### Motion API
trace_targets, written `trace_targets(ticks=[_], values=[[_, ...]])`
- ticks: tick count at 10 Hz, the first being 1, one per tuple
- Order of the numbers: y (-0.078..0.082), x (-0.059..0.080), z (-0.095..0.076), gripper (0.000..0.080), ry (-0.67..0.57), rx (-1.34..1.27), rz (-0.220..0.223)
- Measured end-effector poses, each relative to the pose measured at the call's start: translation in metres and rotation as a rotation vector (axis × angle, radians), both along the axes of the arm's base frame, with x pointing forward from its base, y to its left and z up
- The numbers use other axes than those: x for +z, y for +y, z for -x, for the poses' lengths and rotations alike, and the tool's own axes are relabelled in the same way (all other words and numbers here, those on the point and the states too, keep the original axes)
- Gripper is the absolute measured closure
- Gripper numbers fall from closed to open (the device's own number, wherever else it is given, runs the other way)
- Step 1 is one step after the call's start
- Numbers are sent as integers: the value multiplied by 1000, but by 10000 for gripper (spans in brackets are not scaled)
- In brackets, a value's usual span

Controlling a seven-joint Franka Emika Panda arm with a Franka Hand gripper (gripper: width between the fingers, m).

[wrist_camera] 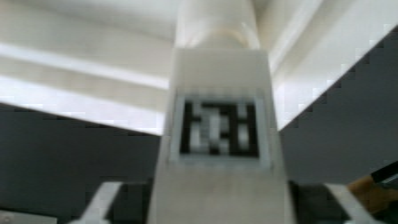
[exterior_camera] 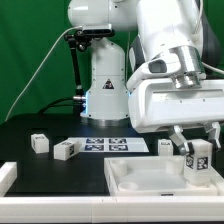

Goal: Assemble one leg

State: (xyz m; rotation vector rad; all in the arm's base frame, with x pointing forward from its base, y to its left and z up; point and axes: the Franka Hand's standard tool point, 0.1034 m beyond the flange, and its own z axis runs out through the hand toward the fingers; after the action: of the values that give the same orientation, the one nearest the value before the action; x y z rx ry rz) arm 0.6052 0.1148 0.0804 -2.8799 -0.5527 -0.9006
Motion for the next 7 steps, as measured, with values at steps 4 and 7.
trace_targets(ticks=[4, 7], values=[[0, -1, 1, 159, 3, 0, 0], [0, -1, 1, 151, 3, 0, 0]])
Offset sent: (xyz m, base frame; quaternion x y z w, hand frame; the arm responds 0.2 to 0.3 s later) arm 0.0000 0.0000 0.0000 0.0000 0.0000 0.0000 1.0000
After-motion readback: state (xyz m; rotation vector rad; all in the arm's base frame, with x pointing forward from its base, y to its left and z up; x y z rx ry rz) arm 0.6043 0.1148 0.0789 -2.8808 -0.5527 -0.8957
